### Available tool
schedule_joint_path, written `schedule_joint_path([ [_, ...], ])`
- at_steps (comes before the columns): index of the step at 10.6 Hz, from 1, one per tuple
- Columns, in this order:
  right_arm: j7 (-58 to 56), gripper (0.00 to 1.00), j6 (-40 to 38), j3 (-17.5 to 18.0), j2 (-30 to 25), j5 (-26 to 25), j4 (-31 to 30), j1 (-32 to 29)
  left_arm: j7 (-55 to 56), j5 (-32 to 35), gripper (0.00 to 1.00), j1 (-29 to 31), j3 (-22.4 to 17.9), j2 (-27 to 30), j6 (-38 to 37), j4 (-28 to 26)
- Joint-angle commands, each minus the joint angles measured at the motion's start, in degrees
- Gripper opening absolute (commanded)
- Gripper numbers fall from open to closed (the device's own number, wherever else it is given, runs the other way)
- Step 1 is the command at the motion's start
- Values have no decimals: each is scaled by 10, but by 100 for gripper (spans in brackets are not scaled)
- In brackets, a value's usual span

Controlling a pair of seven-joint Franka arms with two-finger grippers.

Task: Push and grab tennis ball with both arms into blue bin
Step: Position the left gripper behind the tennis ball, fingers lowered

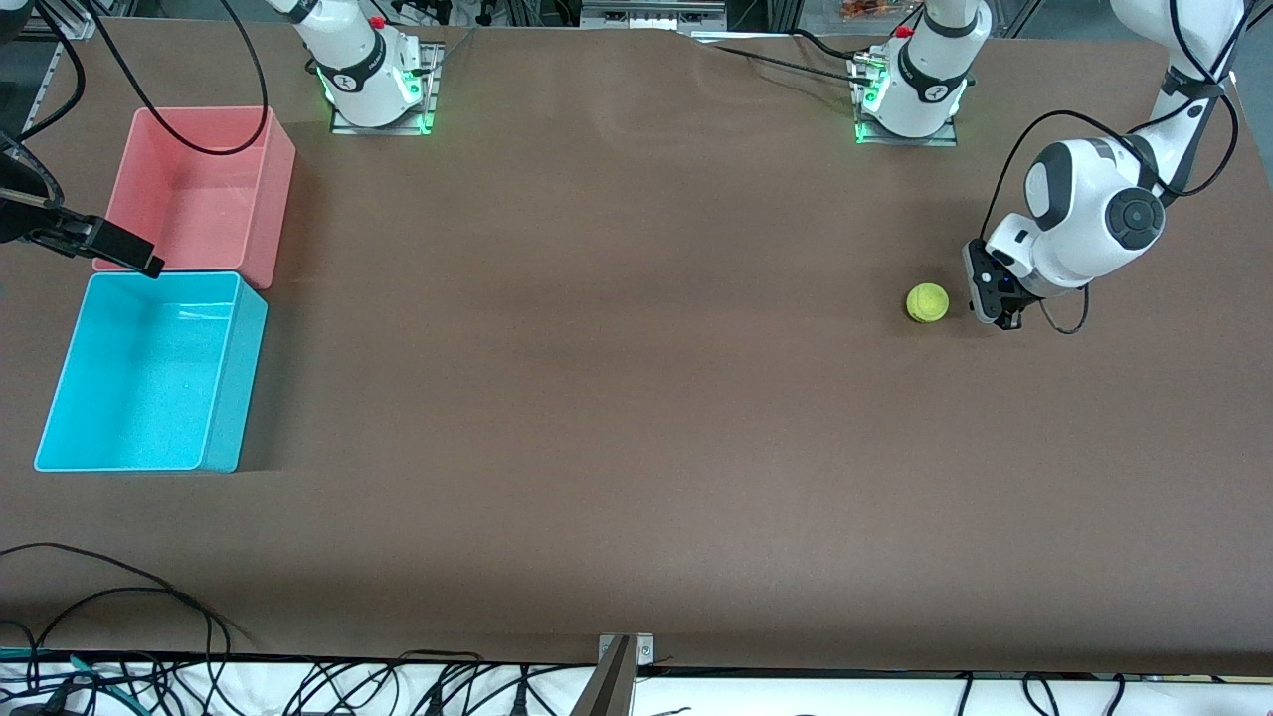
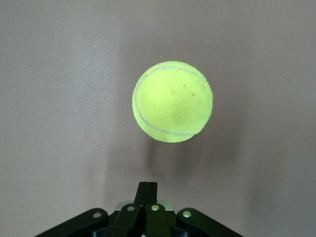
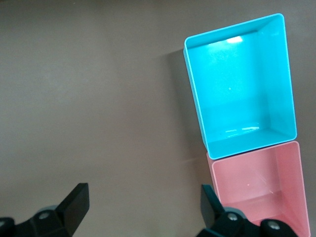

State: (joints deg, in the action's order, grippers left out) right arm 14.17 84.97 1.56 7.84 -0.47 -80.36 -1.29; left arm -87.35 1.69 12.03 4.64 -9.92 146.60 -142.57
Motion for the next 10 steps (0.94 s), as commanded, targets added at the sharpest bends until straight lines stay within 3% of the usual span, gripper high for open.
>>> schedule_joint_path([
  [1,-5,100,1,2,-5,10,-7,-2,-12,21,0,6,2,-5,34,-11],
  [10,-6,100,2,2,0,10,-7,-2,6,16,0,-1,4,-36,61,-27],
])
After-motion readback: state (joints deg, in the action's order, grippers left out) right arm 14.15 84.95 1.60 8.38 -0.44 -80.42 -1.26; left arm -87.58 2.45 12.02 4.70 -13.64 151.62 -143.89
